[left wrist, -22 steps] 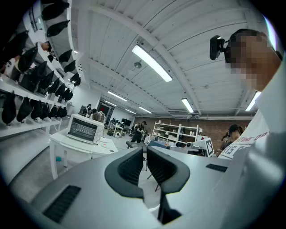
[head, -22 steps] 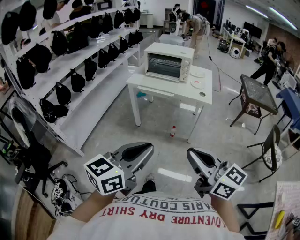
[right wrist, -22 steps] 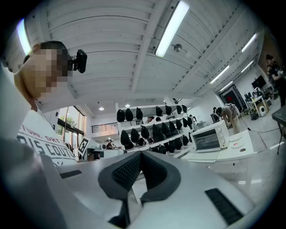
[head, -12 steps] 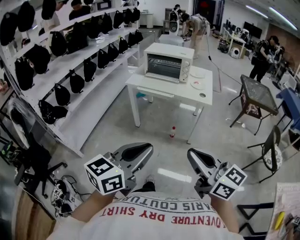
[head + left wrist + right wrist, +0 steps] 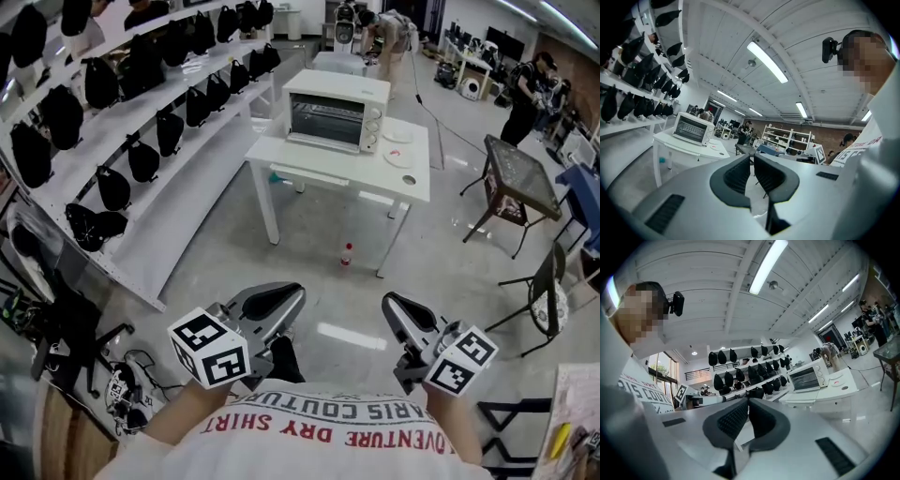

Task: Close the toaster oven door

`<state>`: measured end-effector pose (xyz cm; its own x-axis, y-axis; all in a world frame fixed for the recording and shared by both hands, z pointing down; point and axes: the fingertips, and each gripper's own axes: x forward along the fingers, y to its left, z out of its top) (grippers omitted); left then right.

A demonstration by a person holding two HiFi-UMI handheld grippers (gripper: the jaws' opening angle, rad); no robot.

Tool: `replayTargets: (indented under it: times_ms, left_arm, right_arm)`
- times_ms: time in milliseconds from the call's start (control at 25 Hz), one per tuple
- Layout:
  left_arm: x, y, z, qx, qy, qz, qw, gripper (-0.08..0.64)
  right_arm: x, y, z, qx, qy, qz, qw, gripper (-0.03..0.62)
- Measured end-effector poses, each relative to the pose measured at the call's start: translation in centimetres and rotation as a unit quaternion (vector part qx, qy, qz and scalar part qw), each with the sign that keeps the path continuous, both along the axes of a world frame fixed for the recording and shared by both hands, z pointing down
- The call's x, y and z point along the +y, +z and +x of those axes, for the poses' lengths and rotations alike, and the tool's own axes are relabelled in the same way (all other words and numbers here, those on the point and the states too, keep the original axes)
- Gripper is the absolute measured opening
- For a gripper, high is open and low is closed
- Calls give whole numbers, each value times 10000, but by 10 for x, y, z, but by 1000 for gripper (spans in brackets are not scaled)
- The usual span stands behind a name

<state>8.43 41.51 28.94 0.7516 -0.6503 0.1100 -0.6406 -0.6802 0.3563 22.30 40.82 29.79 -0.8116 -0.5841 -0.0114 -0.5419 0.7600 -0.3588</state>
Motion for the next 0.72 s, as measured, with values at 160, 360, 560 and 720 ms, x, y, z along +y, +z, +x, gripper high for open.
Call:
replayTargets:
  times_ms: [160, 360, 560, 720]
  left_arm:
    - [-43, 11, -18, 71, -1, -33, 10000, 48]
    - [-117, 14, -54, 117, 48, -51, 9999, 48]
    - [-201, 12, -87, 99, 270, -67, 9996, 48]
    - [-269, 13, -117, -34, 464, 4, 9989, 49]
  right_arm:
    - [-42, 11, -10, -28, 132, -106, 9999, 25]
    - [-111, 12, -40, -62, 297, -143, 9994, 25]
    - [-189, 14, -72, -107, 455, -321, 9984, 26]
    - [-254, 13, -93, -206, 669, -428, 9966, 26]
